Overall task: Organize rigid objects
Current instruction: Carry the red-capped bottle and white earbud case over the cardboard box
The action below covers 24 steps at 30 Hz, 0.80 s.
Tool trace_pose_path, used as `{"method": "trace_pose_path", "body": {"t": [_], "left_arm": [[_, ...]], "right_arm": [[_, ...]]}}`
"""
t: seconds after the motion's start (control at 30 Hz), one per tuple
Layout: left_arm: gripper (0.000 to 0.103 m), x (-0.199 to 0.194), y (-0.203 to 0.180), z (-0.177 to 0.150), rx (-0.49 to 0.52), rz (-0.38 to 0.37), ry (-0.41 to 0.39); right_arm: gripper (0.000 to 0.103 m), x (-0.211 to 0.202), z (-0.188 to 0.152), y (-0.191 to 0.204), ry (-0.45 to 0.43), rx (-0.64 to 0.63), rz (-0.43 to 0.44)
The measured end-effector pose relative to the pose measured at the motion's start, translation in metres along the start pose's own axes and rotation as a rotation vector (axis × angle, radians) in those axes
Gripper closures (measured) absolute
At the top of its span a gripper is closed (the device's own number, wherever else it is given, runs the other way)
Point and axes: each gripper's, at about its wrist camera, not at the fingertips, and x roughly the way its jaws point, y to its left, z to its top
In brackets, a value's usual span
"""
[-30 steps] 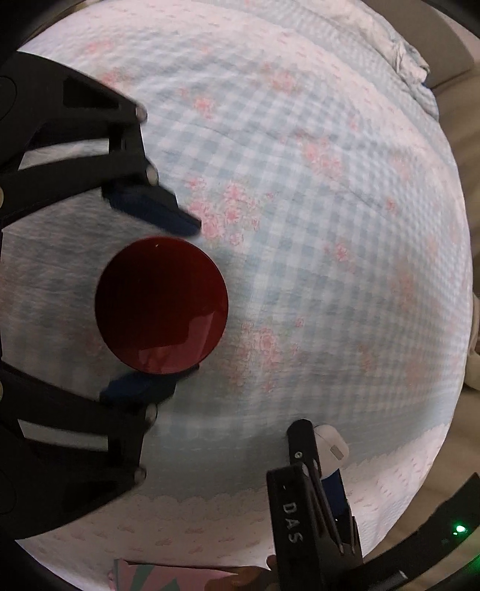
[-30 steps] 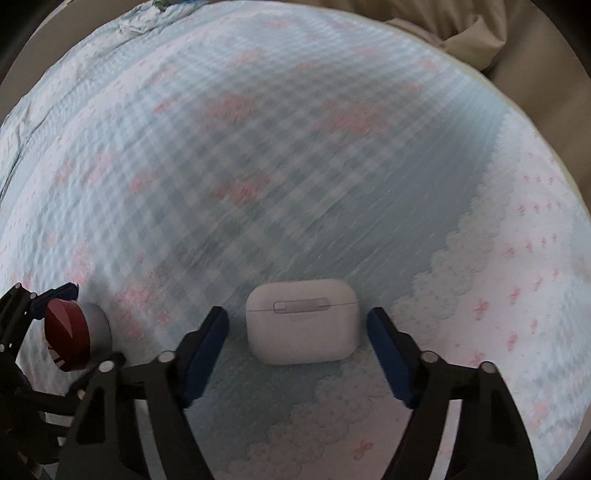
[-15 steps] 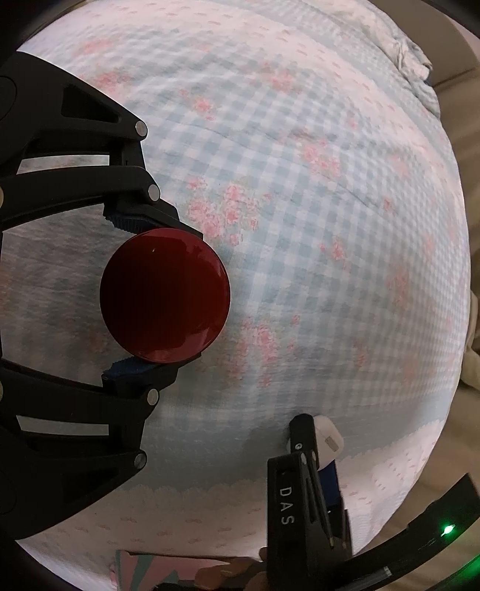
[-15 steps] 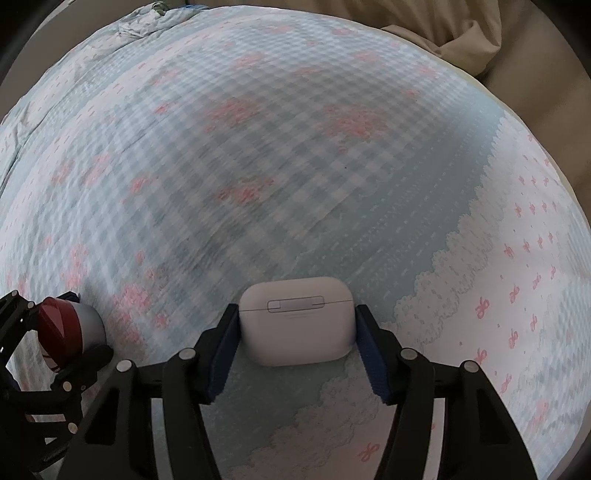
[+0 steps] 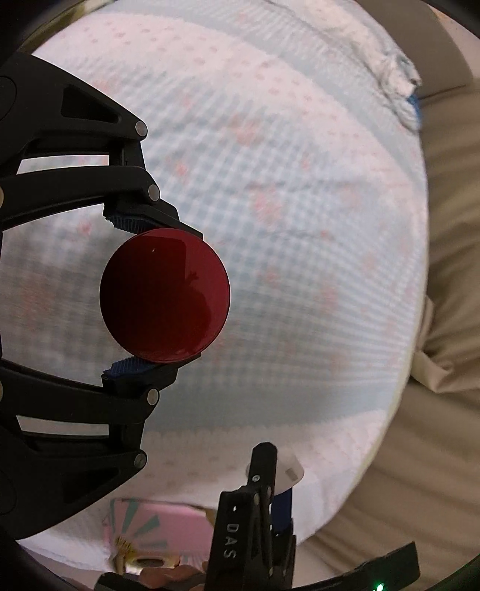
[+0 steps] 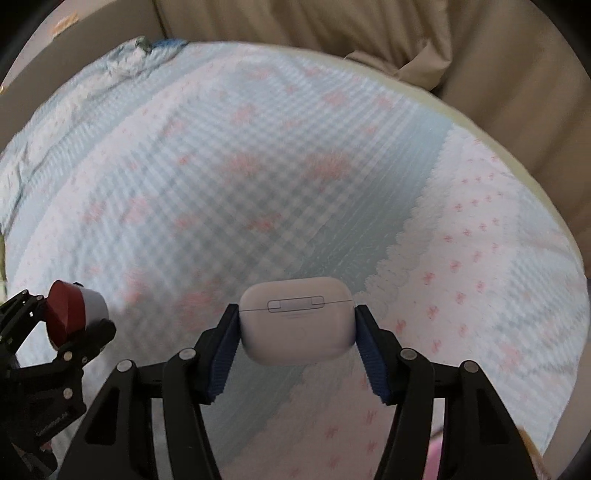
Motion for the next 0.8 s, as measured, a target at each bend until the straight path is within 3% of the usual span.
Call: {"method": "trace_pose_path", "body": {"t": [0.43, 0.63, 0.8], "left_arm": [[0.053, -0.146, -0.012, 0.049, 0.213, -0.123, -0.063], [0.053, -0.183, -0.059, 0.054, 0.304, -0.234, -0.055], [0.053, -0.205, -0.121, 0.048, 0.353, -0.32, -0.06]], "right_arm": [[0.046, -0.182, -0.035, 0.026, -0.098, 0.257, -0.086], [0.046, -0.25, -0.07, 0.018, -0.126, 0.362, -0.153], [0.046, -0.289, -0.105, -0.006, -0.154, 0.45, -0.184]]}}
